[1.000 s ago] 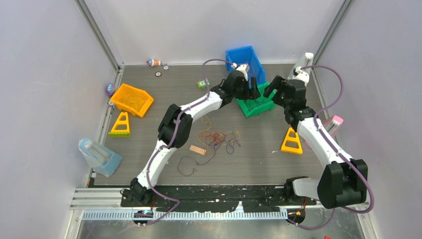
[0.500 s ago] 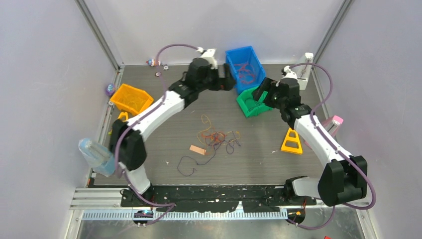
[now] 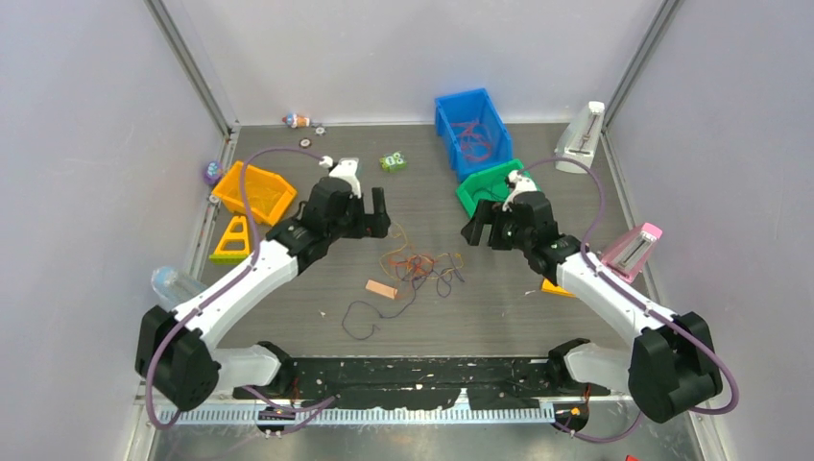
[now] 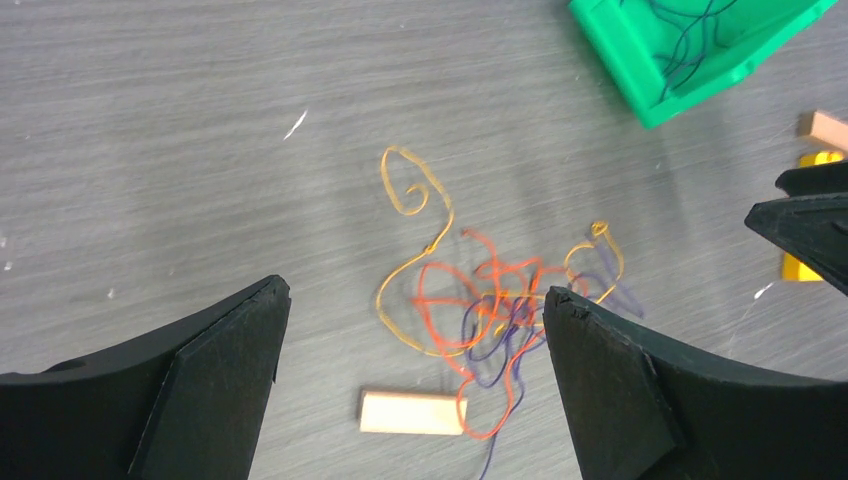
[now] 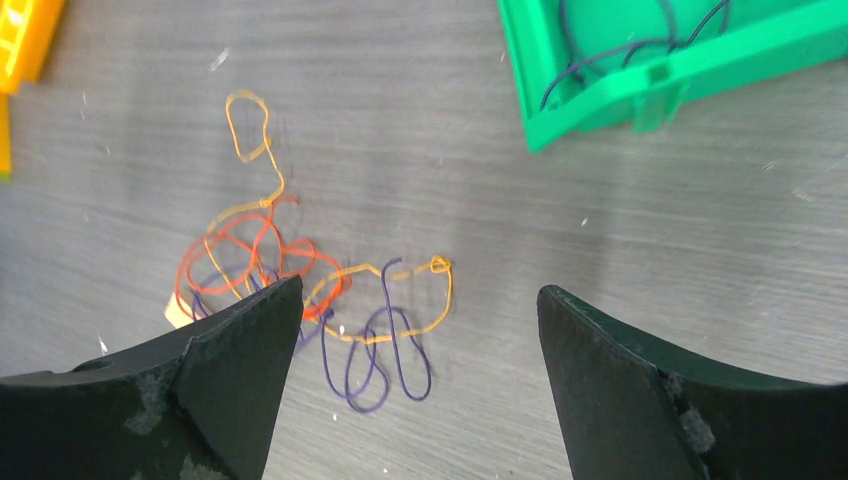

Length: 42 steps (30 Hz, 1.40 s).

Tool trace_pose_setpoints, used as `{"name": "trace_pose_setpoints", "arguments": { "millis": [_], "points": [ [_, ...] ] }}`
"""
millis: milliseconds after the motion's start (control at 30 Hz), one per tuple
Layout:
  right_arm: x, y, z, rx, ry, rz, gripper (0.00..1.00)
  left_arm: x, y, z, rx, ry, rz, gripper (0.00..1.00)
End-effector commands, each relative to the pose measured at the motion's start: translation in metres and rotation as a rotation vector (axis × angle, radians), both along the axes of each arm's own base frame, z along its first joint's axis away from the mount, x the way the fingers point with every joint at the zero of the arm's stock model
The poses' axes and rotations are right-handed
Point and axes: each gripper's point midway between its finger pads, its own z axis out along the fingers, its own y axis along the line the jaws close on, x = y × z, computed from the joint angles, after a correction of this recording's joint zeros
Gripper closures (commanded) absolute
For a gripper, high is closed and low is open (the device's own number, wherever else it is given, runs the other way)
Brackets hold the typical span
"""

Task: Untangle the cables
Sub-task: Place the cable in the bin, then untie the cable.

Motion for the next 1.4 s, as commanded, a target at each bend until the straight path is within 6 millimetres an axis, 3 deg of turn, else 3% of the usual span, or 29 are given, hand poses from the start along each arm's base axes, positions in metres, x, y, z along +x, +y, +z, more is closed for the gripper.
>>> {"name": "trace_pose_setpoints", "arguments": {
  "millis": [0,133,367,667,800,1000,1267,1367],
  "points": [
    [-0.007,0.013,0.007,0.014,-0.106,0.080,0.08,-0.019,0.020,0.000,0.022,-0.067,-0.006,0.00],
    [-0.010,0.013,0.005,0.021,-0.173,0.089,0.08,-0.034,0.019,-0.004,-0.005,-0.099,-0.072,0.01],
    [-0.018,0.008,-0.012,-0.012,-0.189,0.099,0.08,-0.061,-0.002,-0.010,-0.094,-0.094,-0.244,0.00],
    [-0.029,-0.003,-0.020,0.001,-0.296,0.068,0.09,-0.087,-0.001,-0.041,-0.128,-0.097,-0.320,0.04],
    [-0.032,-0.009,-0.023,0.001,-0.327,0.047,0.09,-0.086,-0.001,-0.048,-0.118,-0.095,-0.328,0.05],
    [-0.031,0.001,-0.025,0.029,-0.338,0.086,0.09,-0.082,-0.004,-0.053,-0.095,-0.135,-0.358,0.07],
    [-0.020,0.009,-0.021,0.044,-0.366,0.093,0.09,-0.079,-0.011,-0.050,-0.138,-0.223,-0.389,0.02],
    [-0.010,0.017,-0.009,0.061,-0.400,0.103,0.11,-0.077,-0.015,-0.049,-0.131,-0.231,-0.410,0.03]
  ]
}}
